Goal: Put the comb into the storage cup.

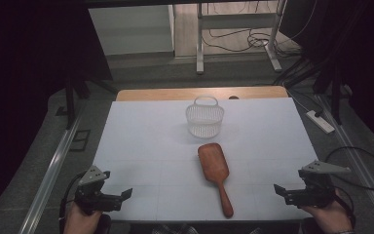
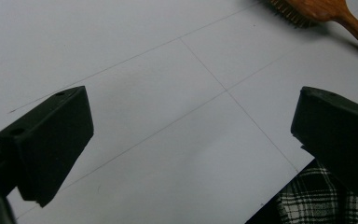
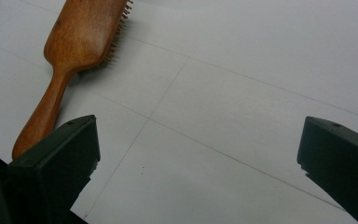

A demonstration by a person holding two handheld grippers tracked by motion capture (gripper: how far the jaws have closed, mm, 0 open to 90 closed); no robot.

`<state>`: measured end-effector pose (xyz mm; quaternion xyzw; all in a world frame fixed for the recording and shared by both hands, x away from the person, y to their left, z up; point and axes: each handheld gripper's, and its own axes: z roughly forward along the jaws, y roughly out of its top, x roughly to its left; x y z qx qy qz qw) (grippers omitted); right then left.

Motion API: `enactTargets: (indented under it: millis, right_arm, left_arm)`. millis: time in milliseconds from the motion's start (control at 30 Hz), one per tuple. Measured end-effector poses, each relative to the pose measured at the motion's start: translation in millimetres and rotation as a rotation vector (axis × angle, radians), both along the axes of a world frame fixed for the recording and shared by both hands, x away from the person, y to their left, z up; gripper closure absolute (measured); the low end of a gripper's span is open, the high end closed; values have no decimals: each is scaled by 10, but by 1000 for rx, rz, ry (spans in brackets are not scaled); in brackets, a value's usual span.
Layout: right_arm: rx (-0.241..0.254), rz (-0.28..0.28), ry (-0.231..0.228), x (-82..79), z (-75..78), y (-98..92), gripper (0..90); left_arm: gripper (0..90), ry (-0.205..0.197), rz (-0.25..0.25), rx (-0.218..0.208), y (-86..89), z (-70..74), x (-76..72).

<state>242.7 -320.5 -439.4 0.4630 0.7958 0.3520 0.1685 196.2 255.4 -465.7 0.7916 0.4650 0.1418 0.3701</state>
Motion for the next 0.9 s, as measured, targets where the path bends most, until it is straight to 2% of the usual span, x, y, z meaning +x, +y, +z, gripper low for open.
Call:
enactTargets:
  millis: [400, 667, 900]
  right_arm:
    - [0, 16, 11, 13, 2, 7, 0]
    - [-6, 44, -14, 34, 54, 50, 0]
    - [-1, 69, -11, 66, 48, 67, 0]
  left_arm:
    - [3, 4, 3, -8, 8, -3, 3]
    - [4, 5, 2, -6, 8, -3, 5]
    - [4, 6, 5, -9, 14, -4, 8]
